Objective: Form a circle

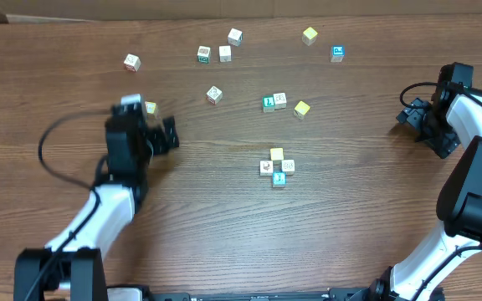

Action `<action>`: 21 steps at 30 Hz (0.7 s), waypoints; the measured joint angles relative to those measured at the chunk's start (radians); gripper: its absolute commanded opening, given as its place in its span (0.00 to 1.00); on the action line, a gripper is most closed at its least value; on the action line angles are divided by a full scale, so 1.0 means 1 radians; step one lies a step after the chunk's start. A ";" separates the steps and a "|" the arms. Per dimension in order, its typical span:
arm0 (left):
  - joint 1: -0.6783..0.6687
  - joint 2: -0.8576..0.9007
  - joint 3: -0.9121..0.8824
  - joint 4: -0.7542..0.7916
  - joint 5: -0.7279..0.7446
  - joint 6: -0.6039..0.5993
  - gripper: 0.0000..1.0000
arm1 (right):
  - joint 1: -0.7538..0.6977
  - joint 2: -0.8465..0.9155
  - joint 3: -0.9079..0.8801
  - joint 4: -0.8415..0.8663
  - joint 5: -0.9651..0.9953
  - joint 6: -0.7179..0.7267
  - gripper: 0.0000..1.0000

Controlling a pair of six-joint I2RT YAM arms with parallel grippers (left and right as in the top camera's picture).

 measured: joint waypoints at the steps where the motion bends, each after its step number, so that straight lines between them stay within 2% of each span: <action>1: 0.008 -0.018 -0.045 0.030 0.000 0.000 1.00 | 0.000 0.000 0.000 0.000 0.000 0.000 1.00; 7: 0.053 -0.143 -0.298 0.185 0.000 0.000 1.00 | 0.000 0.000 0.000 0.000 0.000 0.000 1.00; 13: 0.062 -0.243 -0.470 0.272 -0.005 0.000 0.99 | 0.000 0.000 0.000 -0.001 0.000 0.000 1.00; 17: 0.062 -0.301 -0.526 0.286 -0.008 -0.001 1.00 | 0.000 0.000 0.000 0.000 0.000 0.000 1.00; 21: 0.062 -0.368 -0.538 0.223 -0.008 -0.001 1.00 | 0.000 0.000 0.000 0.000 0.000 0.000 1.00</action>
